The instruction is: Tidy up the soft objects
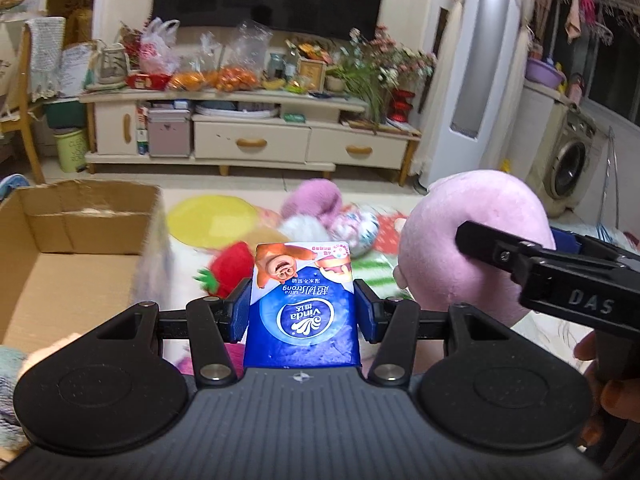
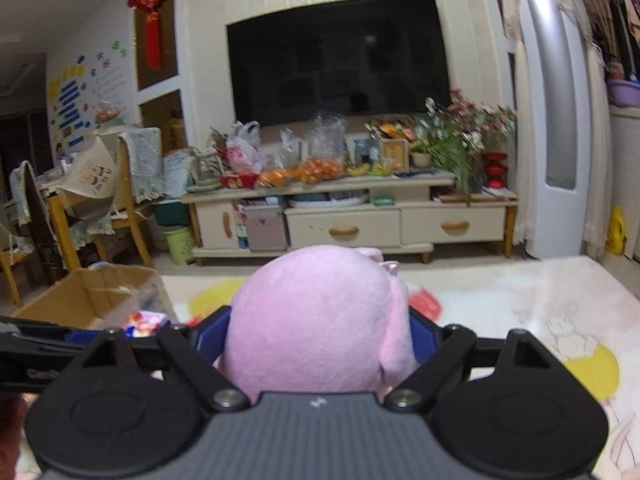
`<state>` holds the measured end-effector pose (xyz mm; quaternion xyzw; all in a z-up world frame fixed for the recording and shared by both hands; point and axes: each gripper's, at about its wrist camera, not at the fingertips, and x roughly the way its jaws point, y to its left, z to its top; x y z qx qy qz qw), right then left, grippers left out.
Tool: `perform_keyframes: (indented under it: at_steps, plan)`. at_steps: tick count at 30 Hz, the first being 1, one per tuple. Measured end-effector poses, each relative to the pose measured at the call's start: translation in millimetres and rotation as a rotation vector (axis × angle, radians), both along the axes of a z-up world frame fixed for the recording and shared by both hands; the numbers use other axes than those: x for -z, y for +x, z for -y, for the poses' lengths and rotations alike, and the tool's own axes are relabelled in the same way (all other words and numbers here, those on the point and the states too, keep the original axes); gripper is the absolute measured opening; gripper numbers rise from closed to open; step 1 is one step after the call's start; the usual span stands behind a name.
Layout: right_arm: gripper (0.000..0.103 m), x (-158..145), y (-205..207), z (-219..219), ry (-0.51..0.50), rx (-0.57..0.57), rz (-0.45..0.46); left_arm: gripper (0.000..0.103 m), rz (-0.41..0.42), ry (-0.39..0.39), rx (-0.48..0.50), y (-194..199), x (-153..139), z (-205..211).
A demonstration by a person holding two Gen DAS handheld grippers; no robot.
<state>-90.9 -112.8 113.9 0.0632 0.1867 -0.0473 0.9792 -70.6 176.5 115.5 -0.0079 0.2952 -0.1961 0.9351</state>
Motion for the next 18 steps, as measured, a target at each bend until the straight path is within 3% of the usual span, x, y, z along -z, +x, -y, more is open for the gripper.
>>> perform_keyframes:
  at_steps: [13,18]
  plan:
    - [0.087,-44,38,-75,-0.043,-0.179,0.084,0.06,0.047,-0.068,-0.176,7,-22,-49]
    - [0.087,-49,60,-101,-0.048,-0.24,0.093,0.06,0.061,-0.042,-0.247,10,-21,-59]
